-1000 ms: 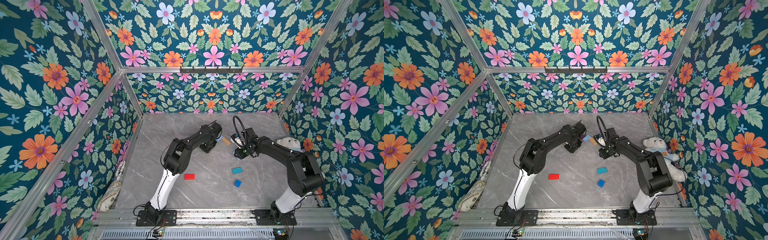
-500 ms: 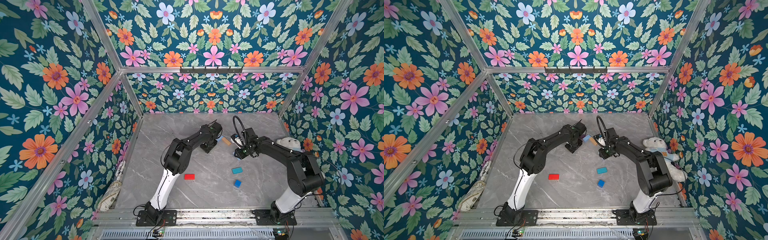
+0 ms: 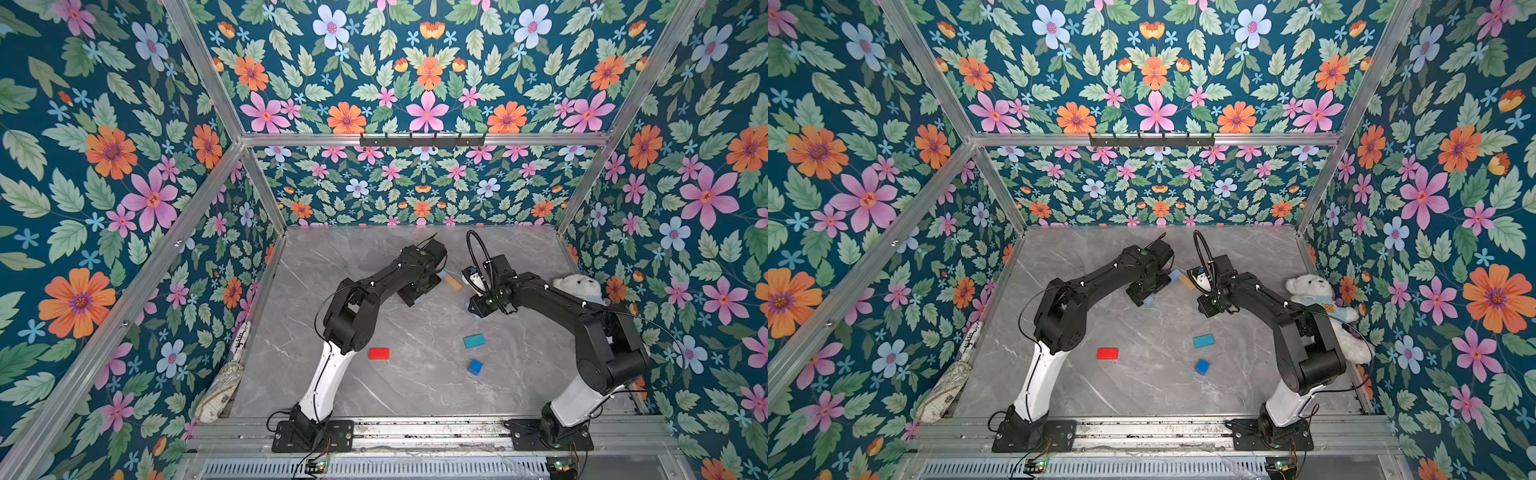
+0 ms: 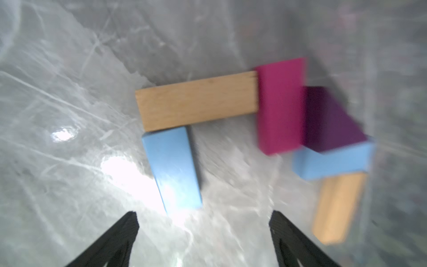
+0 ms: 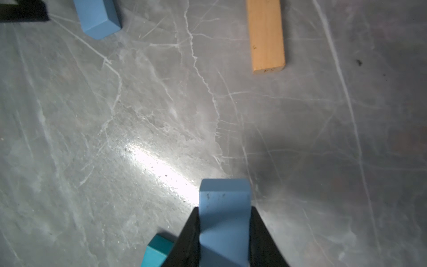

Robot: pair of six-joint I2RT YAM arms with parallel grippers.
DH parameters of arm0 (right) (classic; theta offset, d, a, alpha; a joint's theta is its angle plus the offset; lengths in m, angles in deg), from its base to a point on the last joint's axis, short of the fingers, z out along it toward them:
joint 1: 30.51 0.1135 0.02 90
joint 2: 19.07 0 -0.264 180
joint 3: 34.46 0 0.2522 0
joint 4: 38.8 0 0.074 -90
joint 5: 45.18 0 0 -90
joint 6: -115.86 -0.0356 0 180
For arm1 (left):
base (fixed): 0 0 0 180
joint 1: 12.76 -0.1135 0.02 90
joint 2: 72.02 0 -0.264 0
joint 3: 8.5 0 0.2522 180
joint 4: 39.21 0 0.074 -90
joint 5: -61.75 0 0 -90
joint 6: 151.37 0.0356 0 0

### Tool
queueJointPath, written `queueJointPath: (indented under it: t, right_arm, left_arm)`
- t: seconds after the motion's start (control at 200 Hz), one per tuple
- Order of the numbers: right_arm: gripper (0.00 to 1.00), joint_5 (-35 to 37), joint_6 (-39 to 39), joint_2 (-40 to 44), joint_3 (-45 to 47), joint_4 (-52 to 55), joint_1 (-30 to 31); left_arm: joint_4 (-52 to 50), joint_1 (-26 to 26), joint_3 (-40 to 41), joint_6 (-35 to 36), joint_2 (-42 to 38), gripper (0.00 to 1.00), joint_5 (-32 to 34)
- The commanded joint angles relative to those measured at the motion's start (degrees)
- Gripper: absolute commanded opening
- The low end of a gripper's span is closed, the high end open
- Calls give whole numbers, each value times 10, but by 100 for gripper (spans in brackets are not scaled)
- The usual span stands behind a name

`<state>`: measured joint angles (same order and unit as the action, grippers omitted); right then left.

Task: Assemble a heart with building blocks
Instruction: Assemble the building block at the center of the board.

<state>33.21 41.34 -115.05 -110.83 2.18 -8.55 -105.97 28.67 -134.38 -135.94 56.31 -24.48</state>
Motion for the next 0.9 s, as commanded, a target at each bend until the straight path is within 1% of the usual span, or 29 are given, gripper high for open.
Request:
queueJointPath:
  t: [0.0,0.06,0.14,0.155,0.195,0.28,0.345,0.4,0.485,0.61,0.725,0.895]
  right_arm:
    - [0,51,-140,5,-26,-12,15]
    - [0,116,-236,5,-41,-6,29]
    - [0,161,-351,6,-49,-8,50]
    - [0,166,-375,24,-48,-11,54]
    - [0,178,-425,33,-42,-26,66]
    - [0,244,-534,29,-49,-25,99]
    - [0,271,-603,16,-63,-15,119]
    - [0,291,-658,-23,-86,11,133]
    - [0,325,-714,-68,-127,50,157]
    - [0,336,-767,-132,-174,91,179]
    - [0,321,-784,-163,-180,79,180]
    - [0,323,-800,-196,-199,79,180]
  left_arm:
    - [4,1,8,78,-34,94,33]
    - [15,0,34,112,-62,95,57]
    - [50,-6,93,155,-112,97,91]
    - [64,-8,107,162,-122,97,97]
    - [85,-14,139,179,-147,97,105]
    - [116,-39,196,209,-183,98,103]
    - [127,-59,224,226,-199,98,94]
    - [138,-74,241,240,-207,98,84]
    - [144,-88,252,257,-212,98,79]
    - [155,-103,267,271,-214,98,67]
    - [165,-110,278,280,-218,99,59]
    - [176,-122,296,292,-226,99,56]
